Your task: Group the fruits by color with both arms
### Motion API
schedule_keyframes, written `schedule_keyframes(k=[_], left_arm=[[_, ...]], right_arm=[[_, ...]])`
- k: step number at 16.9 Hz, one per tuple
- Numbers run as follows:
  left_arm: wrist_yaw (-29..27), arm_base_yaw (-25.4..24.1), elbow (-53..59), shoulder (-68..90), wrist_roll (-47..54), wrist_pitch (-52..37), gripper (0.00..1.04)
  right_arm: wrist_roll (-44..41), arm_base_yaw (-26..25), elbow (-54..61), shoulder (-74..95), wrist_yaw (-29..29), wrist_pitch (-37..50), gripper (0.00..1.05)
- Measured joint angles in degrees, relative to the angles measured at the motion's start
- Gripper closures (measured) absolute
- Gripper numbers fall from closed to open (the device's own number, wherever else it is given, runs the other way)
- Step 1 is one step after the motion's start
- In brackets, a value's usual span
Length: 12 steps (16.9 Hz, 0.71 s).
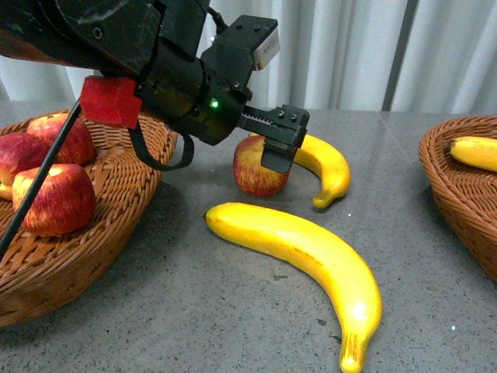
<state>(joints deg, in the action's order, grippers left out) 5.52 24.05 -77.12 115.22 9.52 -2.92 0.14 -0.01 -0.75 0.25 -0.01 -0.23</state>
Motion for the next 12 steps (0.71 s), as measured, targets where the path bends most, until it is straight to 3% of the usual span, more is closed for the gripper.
schedule_keyframes(k=[6, 8, 12], left_arm=[[0.74, 0.35, -0.24, 2.99, 0.0, -0.26, 0.07], [1.11, 0.39, -0.26, 3.02, 0.09, -0.31, 0.29], [0.74, 0.44, -0.42, 2.86, 0.35, -0.24, 0.39]], right_arm=[[0.0, 0.0, 0.0, 0.0, 0.02, 0.0, 0.07], [0.0, 0.0, 0.0, 0.0, 0.0, 0.0, 0.07], [0.0, 0.0, 0.0, 0.0, 0.0, 0.0, 0.07]])
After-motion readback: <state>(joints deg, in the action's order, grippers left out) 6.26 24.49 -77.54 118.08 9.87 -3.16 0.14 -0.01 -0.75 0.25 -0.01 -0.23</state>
